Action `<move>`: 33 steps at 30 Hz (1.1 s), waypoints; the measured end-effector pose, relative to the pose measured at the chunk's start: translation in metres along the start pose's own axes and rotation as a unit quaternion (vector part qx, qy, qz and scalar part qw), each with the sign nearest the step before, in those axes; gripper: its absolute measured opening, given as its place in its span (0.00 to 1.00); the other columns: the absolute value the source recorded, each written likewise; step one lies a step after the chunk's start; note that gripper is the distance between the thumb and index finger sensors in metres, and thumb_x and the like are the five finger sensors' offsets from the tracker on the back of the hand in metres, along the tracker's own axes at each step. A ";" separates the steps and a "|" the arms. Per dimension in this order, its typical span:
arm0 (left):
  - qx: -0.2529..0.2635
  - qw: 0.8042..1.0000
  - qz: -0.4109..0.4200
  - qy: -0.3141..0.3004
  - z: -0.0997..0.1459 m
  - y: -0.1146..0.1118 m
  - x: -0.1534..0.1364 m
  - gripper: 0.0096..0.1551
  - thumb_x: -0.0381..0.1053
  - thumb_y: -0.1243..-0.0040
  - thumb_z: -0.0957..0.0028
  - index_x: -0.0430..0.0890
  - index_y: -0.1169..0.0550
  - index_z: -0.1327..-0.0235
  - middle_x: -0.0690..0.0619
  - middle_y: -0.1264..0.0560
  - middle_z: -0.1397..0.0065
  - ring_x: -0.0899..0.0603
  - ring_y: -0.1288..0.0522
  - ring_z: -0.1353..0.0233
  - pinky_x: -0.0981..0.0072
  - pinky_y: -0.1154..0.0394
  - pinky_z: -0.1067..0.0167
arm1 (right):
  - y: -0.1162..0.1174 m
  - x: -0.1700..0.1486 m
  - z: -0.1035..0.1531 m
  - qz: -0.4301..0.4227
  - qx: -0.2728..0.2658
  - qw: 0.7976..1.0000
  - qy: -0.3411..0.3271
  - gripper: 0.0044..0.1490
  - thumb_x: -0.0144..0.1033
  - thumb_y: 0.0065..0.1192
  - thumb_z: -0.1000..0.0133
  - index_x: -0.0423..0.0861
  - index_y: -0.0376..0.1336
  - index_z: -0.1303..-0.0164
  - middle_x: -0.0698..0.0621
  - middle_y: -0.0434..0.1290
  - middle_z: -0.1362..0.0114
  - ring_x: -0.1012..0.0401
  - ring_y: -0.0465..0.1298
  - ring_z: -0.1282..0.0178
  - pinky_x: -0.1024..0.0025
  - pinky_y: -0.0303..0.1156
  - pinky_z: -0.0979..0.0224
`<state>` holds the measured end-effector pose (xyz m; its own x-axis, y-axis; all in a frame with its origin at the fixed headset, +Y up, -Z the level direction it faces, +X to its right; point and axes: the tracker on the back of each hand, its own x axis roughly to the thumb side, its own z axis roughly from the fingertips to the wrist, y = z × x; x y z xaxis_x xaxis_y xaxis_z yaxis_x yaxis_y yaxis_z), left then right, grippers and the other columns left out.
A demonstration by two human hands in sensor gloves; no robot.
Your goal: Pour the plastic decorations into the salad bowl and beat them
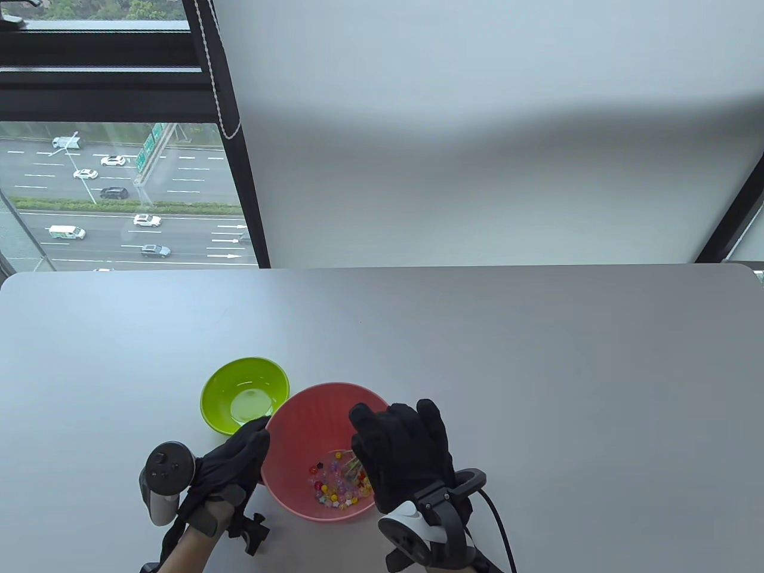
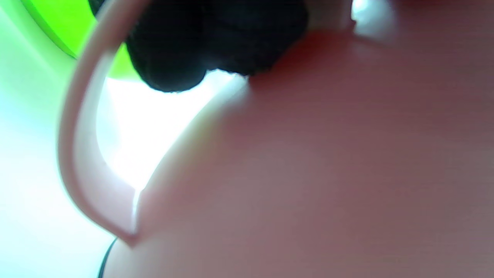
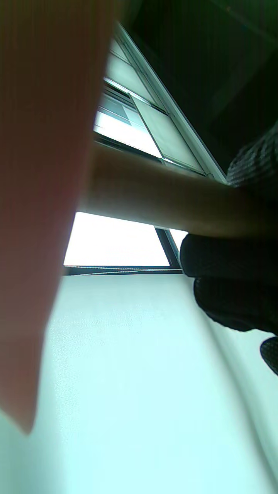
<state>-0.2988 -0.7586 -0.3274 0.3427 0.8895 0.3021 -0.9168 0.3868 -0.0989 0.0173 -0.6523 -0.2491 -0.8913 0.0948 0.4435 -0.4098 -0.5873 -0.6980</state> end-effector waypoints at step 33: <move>0.000 1.000 0.000 0.000 0.000 0.000 0.000 0.43 0.71 0.55 0.41 0.37 0.25 0.35 0.52 0.18 0.65 0.40 0.18 0.52 0.40 0.32 0.33 | 0.006 0.004 0.000 0.000 0.020 1.000 0.006 0.28 0.56 0.61 0.38 0.60 0.62 0.29 0.60 0.78 0.38 0.56 0.75 0.33 0.48 0.53 0.17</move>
<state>-0.2988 -0.7588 -0.3274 0.3435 0.8892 0.3022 -0.9166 0.3875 -0.0985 0.0115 -0.6552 -0.2512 -0.8935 0.1040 0.4369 -0.4021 -0.6184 -0.6752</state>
